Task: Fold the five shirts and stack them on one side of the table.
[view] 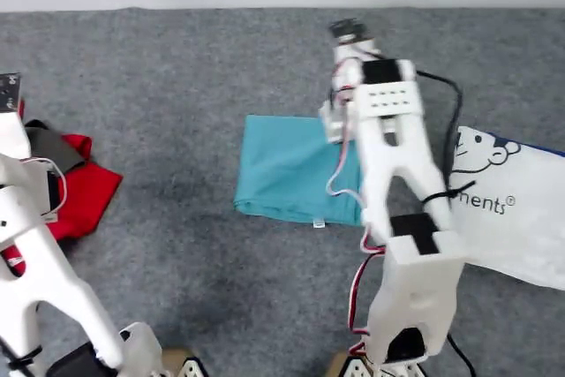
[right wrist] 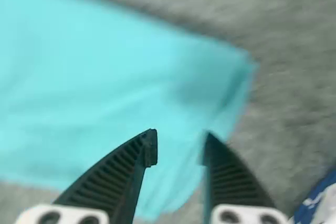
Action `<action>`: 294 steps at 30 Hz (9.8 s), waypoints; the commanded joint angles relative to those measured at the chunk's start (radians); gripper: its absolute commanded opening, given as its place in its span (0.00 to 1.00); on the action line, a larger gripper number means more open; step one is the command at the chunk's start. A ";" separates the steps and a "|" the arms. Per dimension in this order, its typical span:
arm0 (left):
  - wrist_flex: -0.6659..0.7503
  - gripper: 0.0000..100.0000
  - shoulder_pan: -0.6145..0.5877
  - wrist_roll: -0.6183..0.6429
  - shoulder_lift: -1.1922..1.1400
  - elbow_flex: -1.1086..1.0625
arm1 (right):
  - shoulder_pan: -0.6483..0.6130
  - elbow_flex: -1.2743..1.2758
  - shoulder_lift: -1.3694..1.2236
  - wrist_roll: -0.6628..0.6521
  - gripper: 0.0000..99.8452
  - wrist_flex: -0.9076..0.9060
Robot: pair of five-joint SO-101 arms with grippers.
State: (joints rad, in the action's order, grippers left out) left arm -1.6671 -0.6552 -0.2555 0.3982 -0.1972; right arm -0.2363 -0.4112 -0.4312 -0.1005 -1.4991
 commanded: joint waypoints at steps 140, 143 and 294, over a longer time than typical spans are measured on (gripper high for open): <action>0.015 0.00 -0.006 -0.118 0.034 0.004 | 0.068 -0.209 -0.323 0.703 0.41 0.097; 0.015 0.00 -0.006 -0.118 0.031 0.004 | 0.091 -0.209 -0.384 0.703 0.41 0.131; 0.364 0.18 -0.339 -0.319 -0.586 0.166 | 0.661 0.615 0.860 -0.479 0.01 -0.297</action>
State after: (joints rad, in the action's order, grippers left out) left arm -1.3218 -0.9881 -0.5700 -0.1097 -0.1343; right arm 0.4342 0.2087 0.3821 -0.6114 -1.7538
